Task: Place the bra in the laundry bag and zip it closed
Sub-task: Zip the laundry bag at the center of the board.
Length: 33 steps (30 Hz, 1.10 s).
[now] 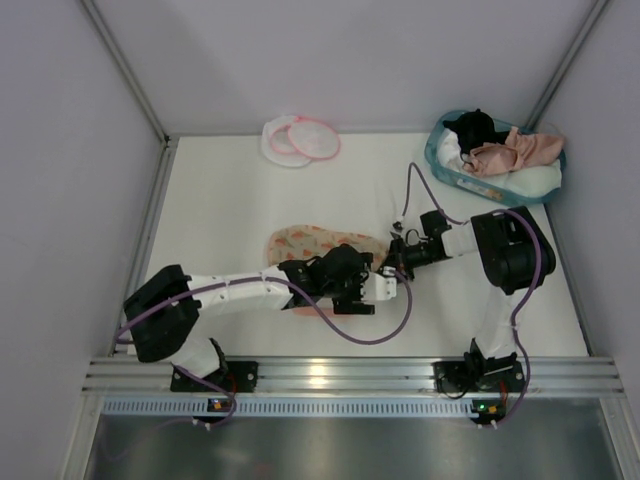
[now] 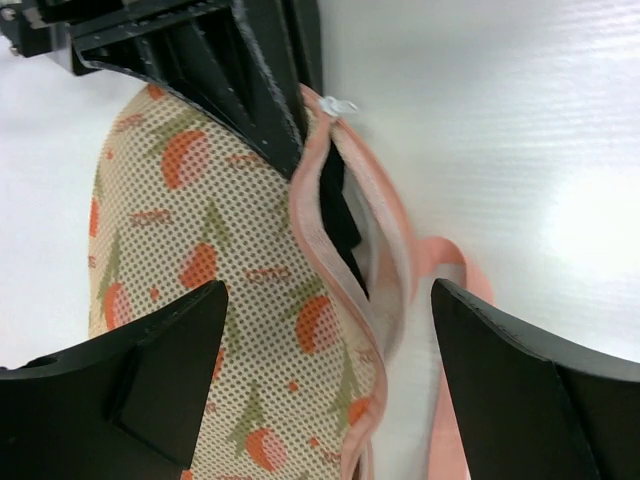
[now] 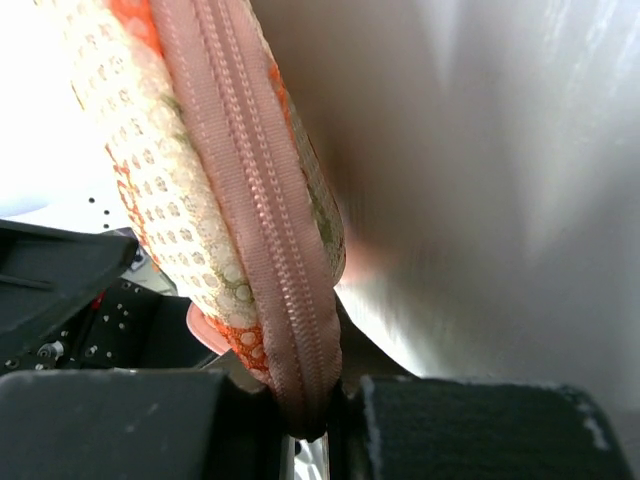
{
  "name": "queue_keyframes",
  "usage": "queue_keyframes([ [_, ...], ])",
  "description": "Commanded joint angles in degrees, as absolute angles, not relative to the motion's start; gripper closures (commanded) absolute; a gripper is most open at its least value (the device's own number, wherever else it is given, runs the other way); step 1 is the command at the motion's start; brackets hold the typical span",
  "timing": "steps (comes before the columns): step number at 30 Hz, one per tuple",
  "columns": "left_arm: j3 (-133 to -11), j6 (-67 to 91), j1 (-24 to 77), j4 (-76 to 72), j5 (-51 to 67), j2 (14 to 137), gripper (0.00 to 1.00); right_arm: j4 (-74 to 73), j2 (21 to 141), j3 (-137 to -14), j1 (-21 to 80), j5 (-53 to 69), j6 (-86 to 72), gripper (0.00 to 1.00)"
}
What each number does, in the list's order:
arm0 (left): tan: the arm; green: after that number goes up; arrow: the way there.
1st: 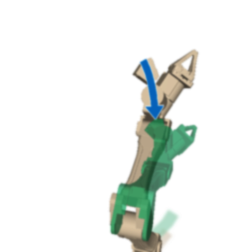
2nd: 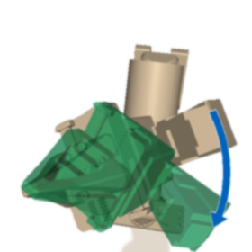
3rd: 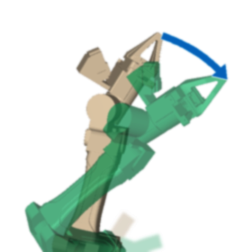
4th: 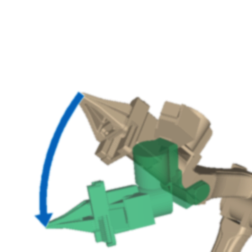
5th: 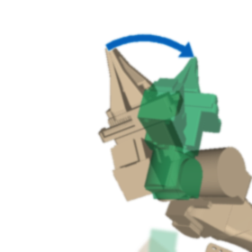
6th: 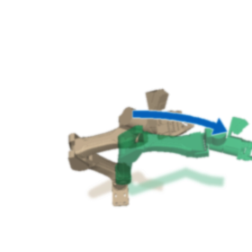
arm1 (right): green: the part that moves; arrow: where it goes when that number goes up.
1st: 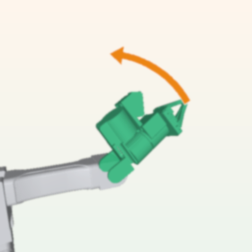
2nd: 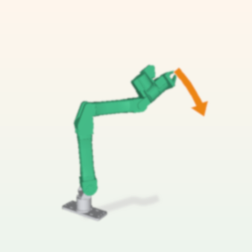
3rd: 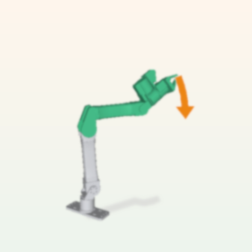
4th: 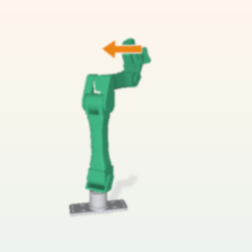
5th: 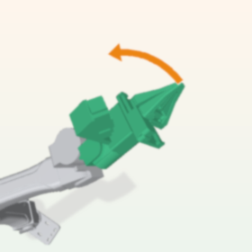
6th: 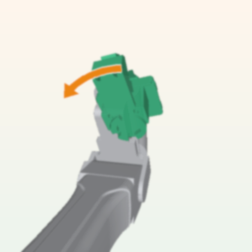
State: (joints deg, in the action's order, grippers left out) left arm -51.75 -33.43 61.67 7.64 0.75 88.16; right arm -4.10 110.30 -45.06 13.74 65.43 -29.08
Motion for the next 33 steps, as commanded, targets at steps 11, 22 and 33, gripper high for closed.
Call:
queue_keyframes([
  [11,-64.7,-55.1,64.5,26.6,12.2,90.5,0.52,-3.4,109.9,-45.1,13.5,65.5,-32.0,1.00],
  [22,-51.5,-71.5,71.9,-1.6,3.6,90.8,0.47,-0.7,109.7,-43.7,13.6,67.5,-36.6,1.00],
  [33,-43.2,-82.6,75.2,-25.2,-7.5,97.4,0.47,-1.6,109.2,-43.2,13.6,67.1,-36.6,1.00],
])
